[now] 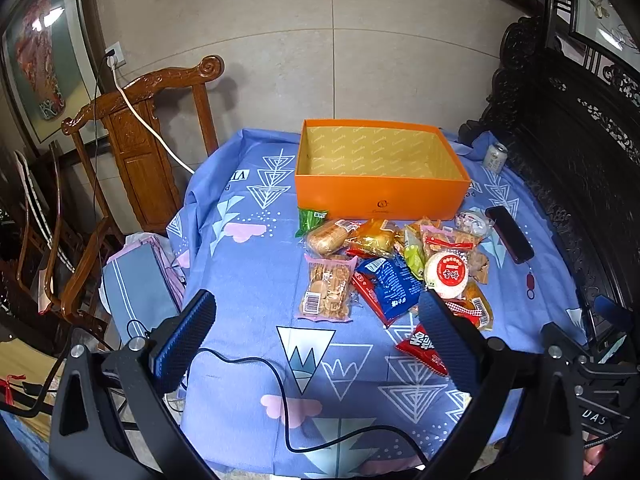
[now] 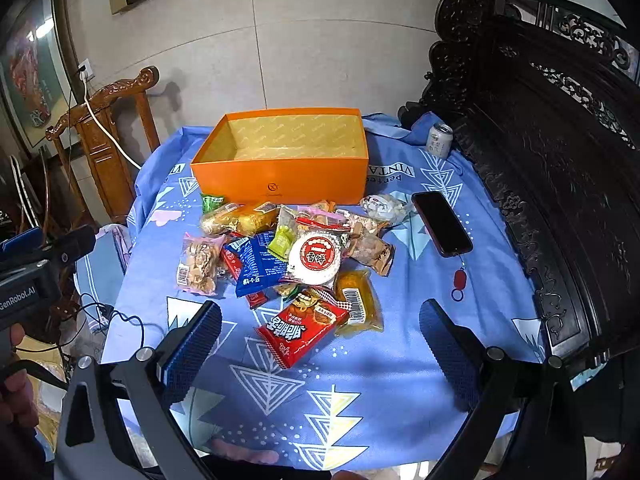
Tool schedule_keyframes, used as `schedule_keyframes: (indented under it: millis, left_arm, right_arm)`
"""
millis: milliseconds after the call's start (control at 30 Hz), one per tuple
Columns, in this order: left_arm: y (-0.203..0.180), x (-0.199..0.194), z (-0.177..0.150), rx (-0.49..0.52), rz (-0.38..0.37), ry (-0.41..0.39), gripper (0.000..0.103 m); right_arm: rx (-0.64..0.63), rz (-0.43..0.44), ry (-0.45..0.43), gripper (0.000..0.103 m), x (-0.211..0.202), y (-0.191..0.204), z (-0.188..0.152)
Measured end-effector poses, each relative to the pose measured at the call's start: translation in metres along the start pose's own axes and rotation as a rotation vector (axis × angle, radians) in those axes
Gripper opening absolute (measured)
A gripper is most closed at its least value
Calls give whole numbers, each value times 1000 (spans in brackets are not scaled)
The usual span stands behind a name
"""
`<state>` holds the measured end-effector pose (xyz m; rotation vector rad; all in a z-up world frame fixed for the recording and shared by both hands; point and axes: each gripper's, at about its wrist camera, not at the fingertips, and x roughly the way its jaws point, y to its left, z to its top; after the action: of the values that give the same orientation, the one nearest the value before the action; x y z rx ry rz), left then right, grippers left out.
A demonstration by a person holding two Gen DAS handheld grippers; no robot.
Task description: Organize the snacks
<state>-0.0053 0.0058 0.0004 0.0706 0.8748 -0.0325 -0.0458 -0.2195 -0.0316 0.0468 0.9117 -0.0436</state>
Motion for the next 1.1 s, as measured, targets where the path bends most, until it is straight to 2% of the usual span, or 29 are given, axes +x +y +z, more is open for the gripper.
schedule_keyframes:
  millis: [1100]
  left_arm:
    - [-1, -3, -4, -1, -5, 2, 99]
  right_arm:
    - [0, 2, -3, 100, -2, 1, -1]
